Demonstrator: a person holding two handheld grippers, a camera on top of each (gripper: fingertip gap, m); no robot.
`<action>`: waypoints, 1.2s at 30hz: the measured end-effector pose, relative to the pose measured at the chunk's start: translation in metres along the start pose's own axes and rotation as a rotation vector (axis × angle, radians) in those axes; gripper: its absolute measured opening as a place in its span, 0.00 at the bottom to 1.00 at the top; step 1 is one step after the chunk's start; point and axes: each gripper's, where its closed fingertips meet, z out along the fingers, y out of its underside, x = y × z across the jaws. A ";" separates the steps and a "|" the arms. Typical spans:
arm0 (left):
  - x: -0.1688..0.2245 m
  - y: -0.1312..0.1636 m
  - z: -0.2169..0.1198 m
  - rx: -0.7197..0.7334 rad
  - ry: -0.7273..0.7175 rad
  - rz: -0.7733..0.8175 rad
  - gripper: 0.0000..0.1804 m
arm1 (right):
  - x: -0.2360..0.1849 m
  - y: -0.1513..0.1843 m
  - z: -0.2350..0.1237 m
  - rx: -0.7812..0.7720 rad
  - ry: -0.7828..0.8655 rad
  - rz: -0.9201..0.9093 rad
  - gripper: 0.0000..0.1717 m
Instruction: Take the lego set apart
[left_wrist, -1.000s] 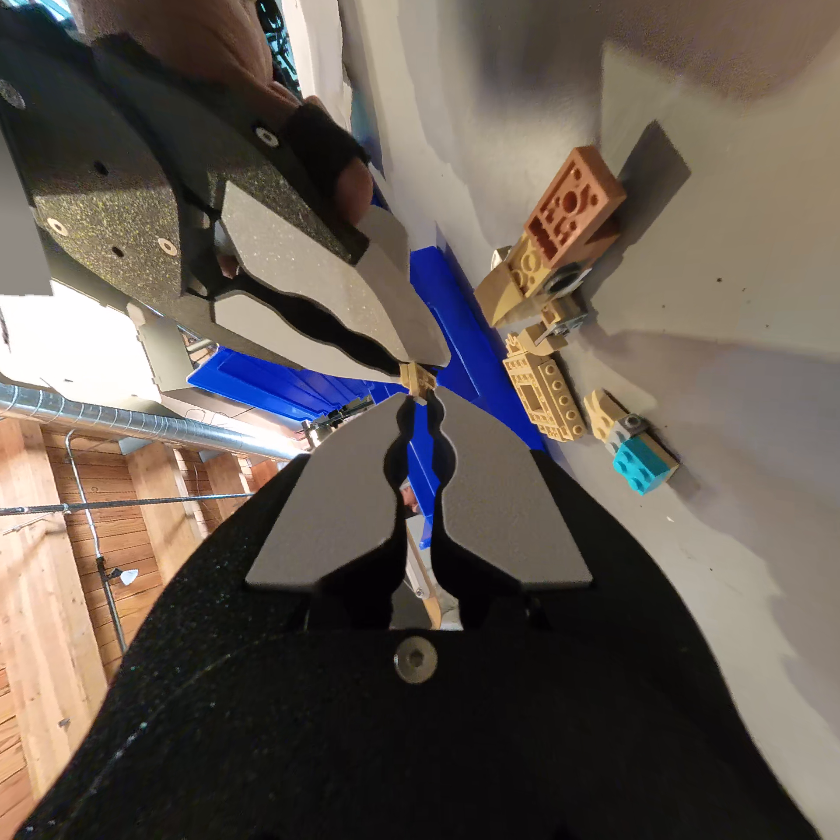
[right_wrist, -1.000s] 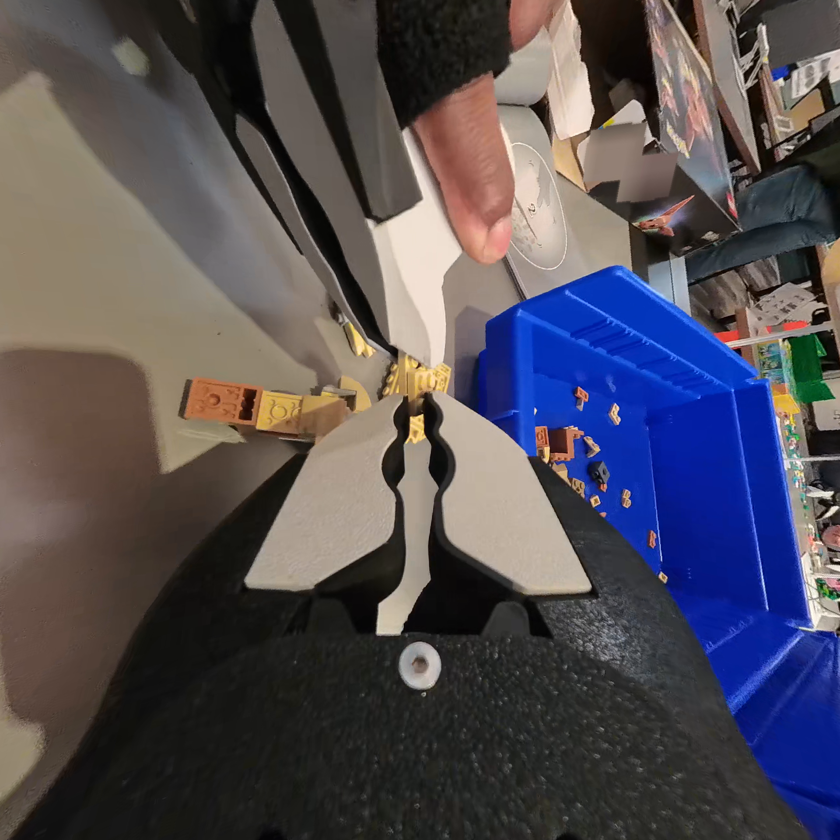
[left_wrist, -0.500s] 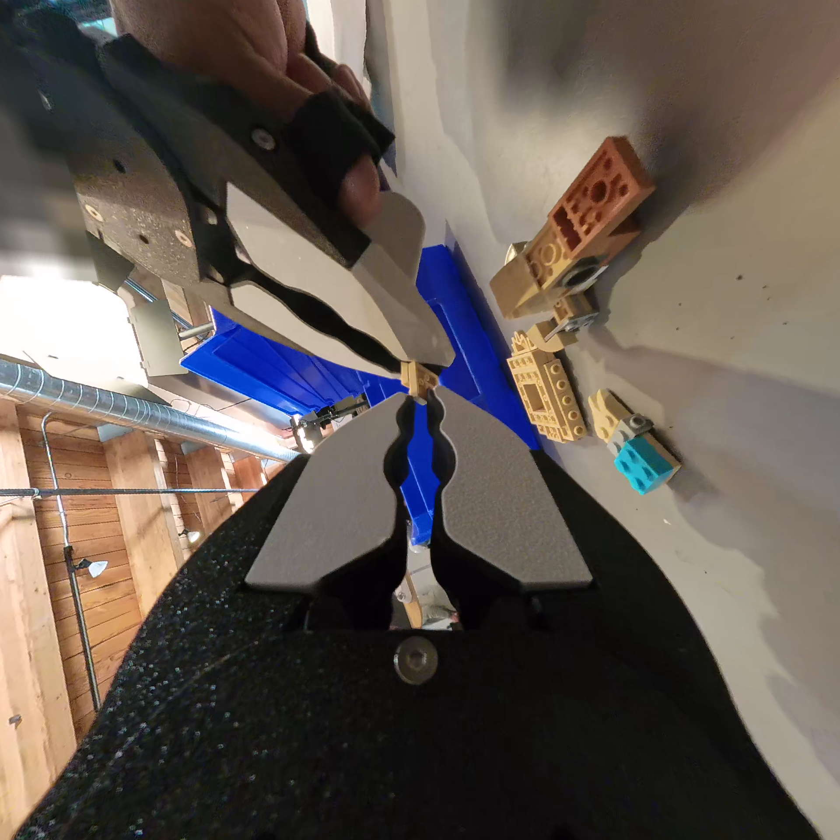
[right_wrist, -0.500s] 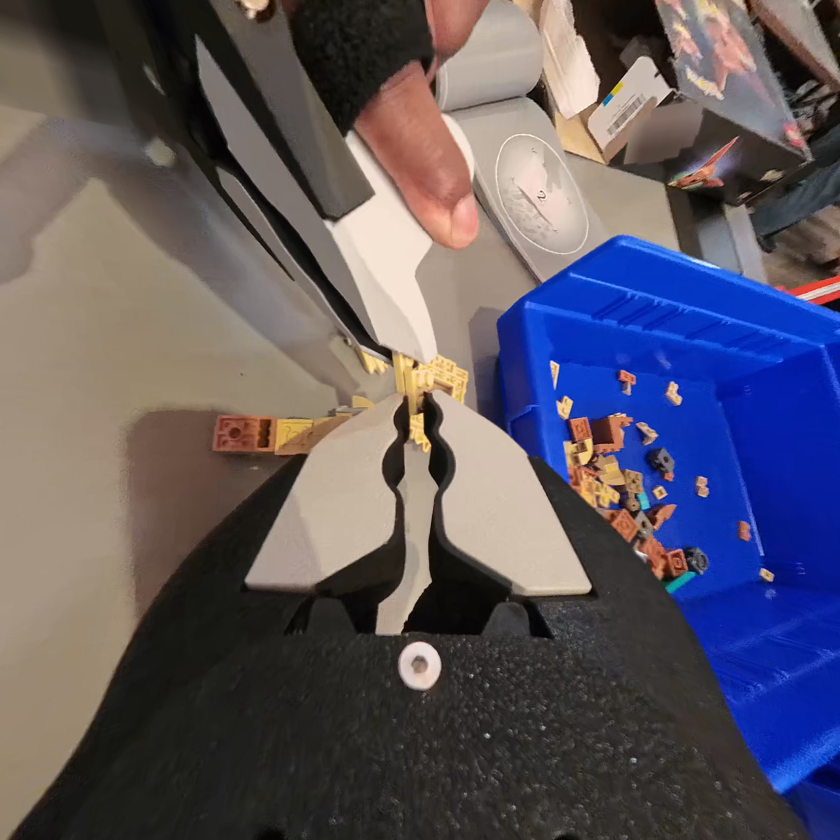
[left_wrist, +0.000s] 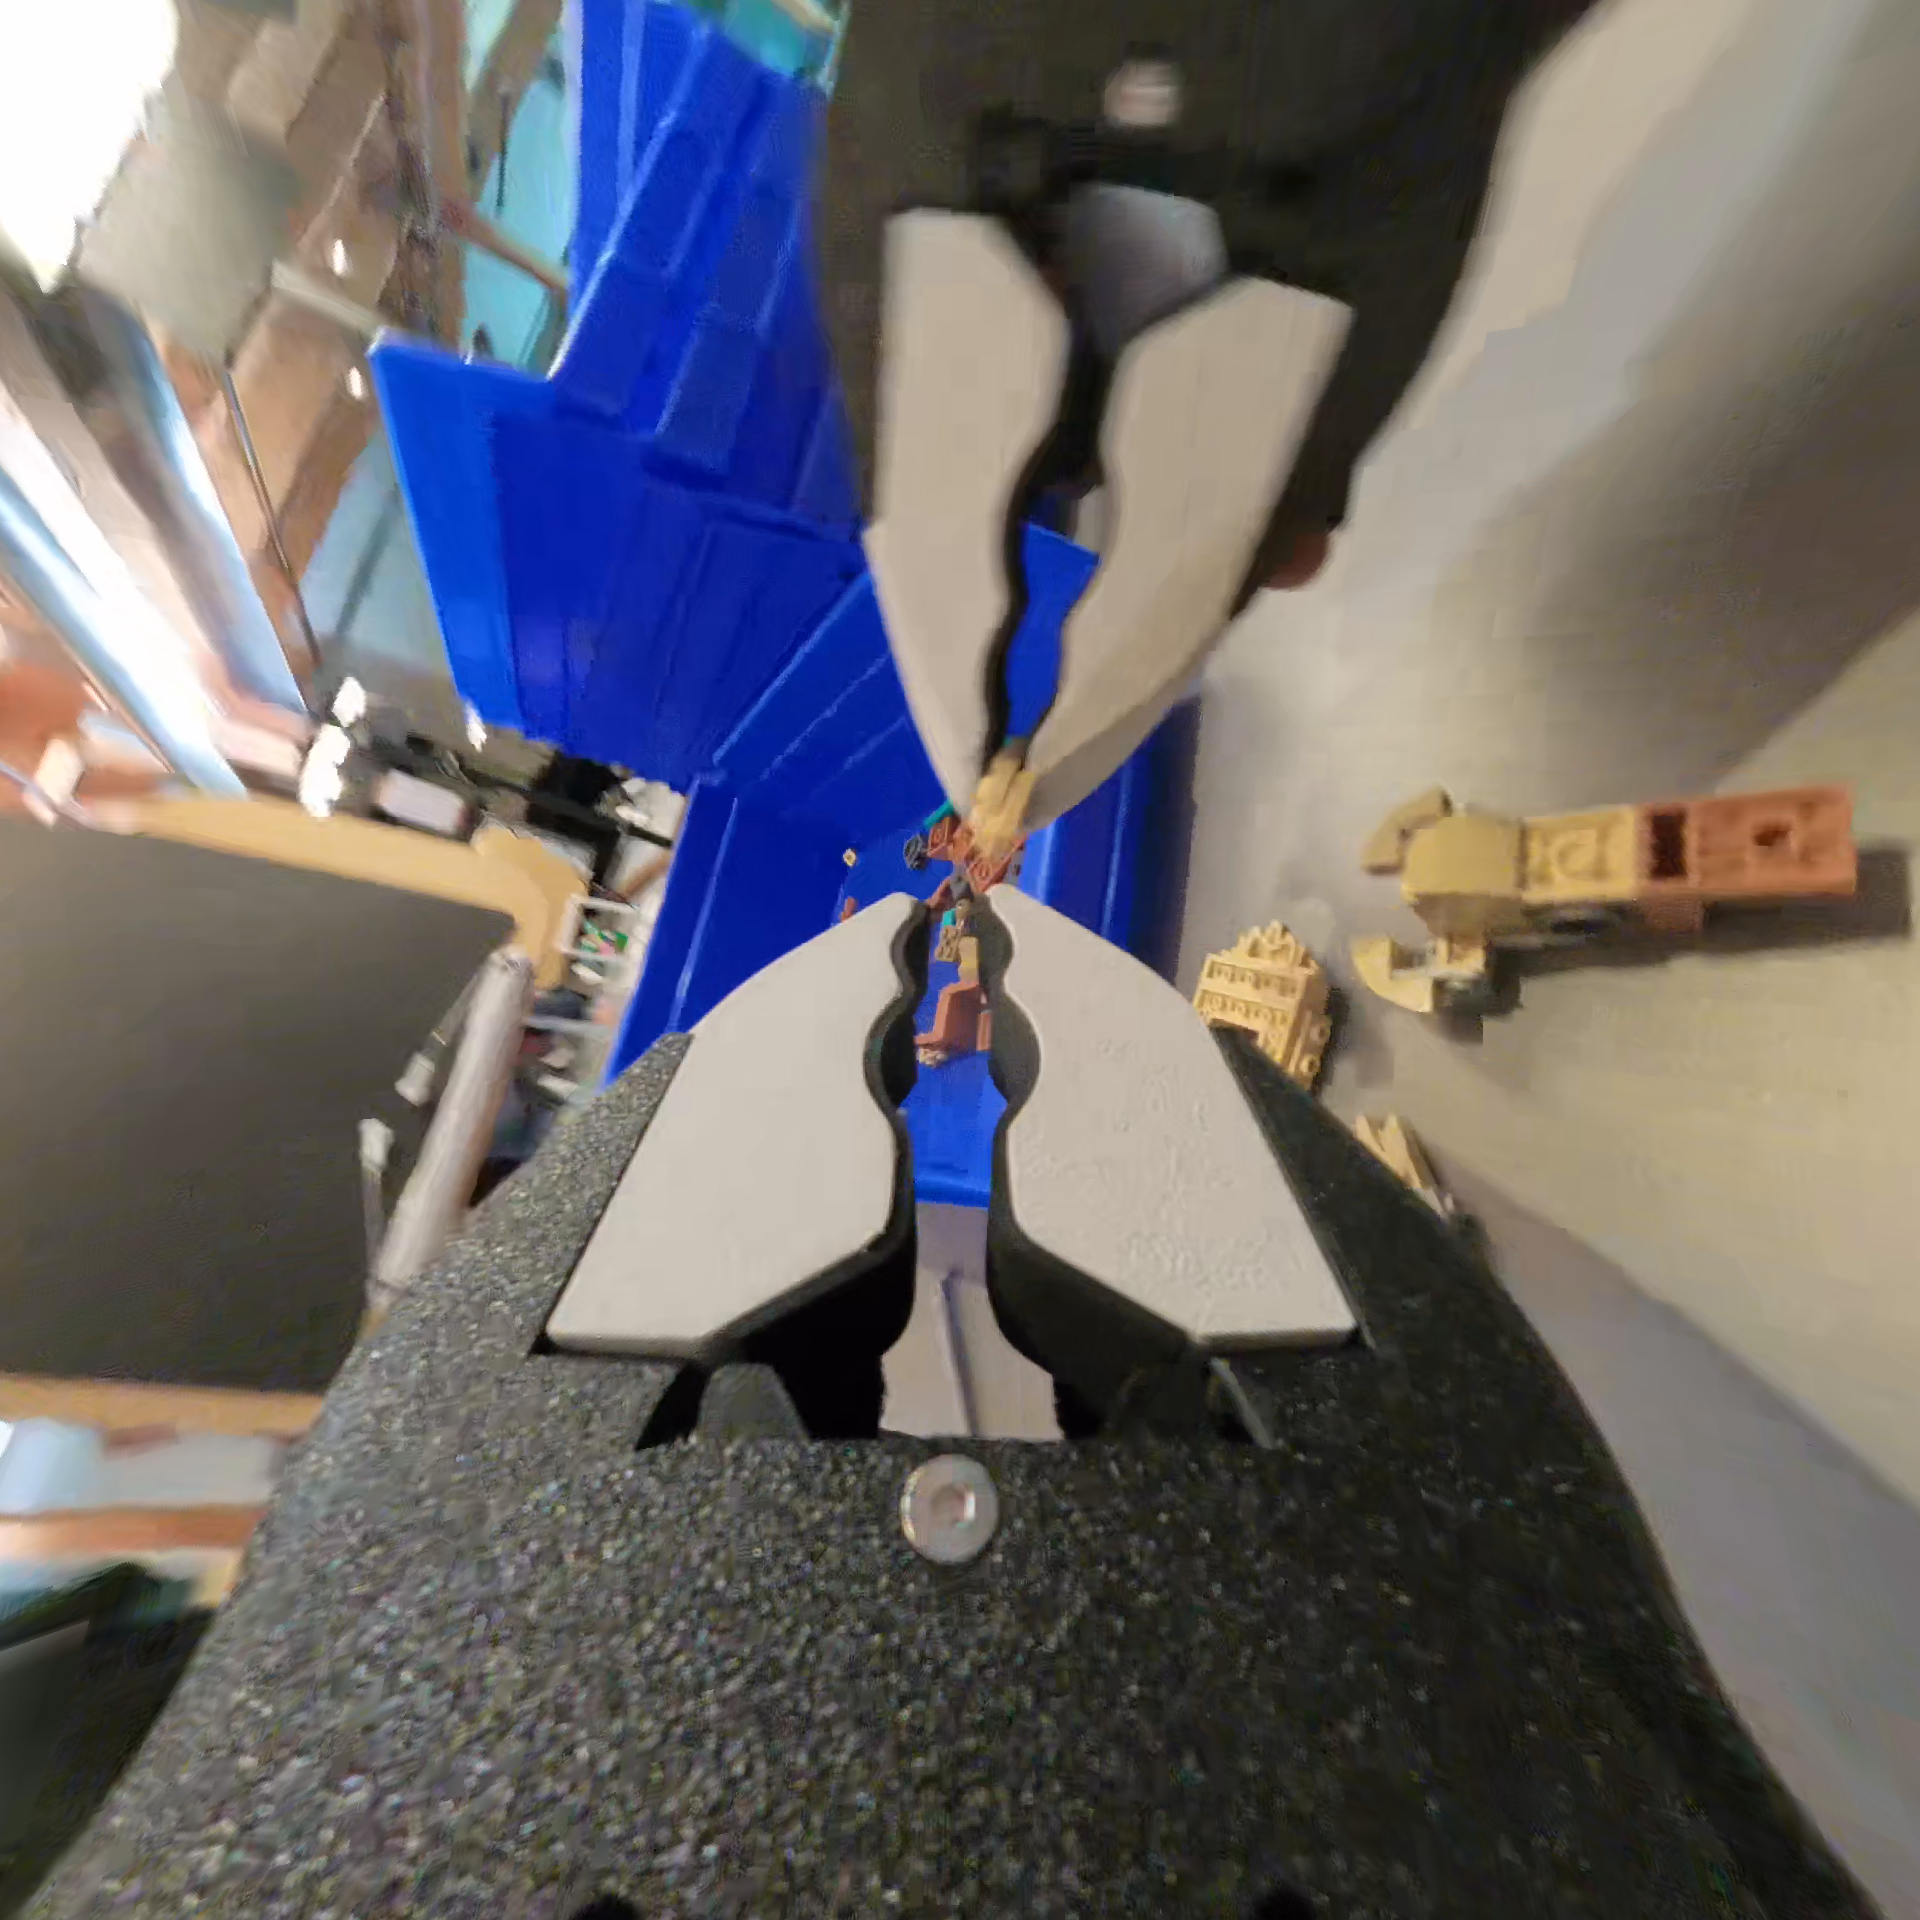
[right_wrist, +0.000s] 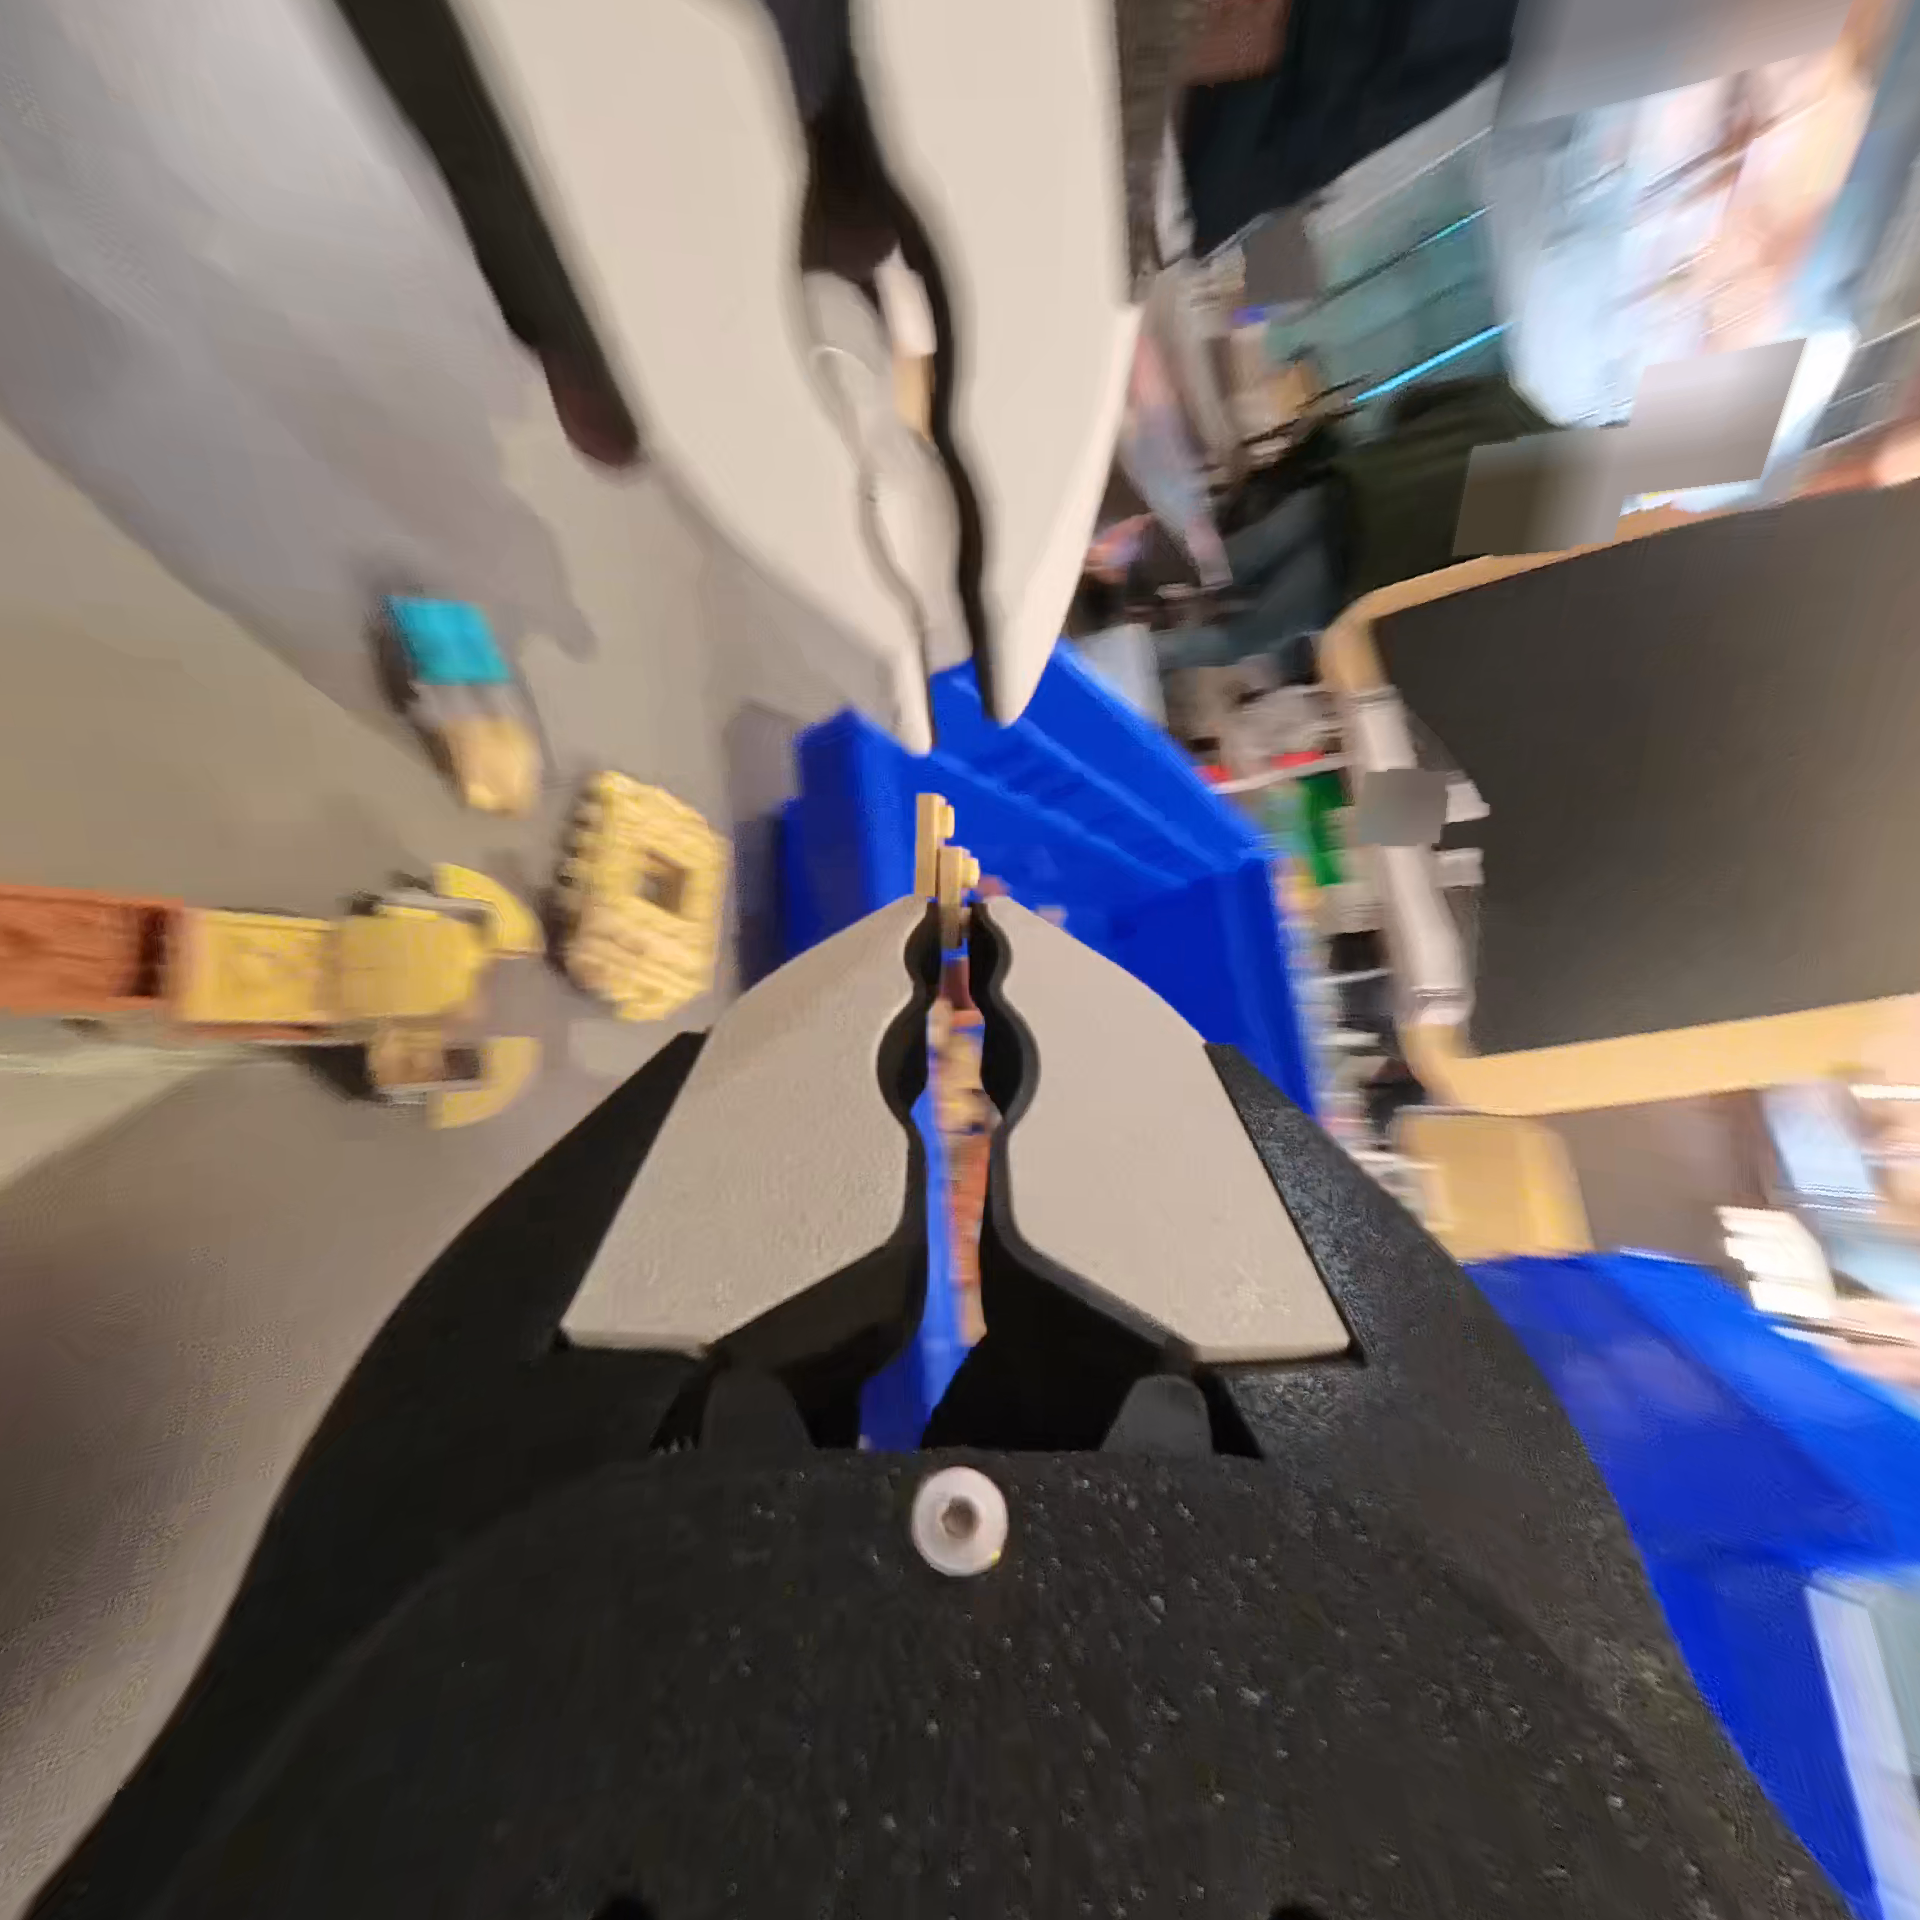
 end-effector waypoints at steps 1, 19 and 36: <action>-0.005 0.002 -0.002 0.005 0.015 -0.105 0.07 | 0.005 0.000 -0.001 -0.001 0.053 -0.044 0.03; -0.021 -0.029 -0.011 0.401 0.556 -1.514 0.07 | 0.041 -0.026 -0.010 0.011 0.559 -0.414 0.02; -0.026 -0.036 -0.008 0.470 0.443 -1.443 0.03 | 0.049 -0.031 -0.015 -0.011 0.668 -0.517 0.03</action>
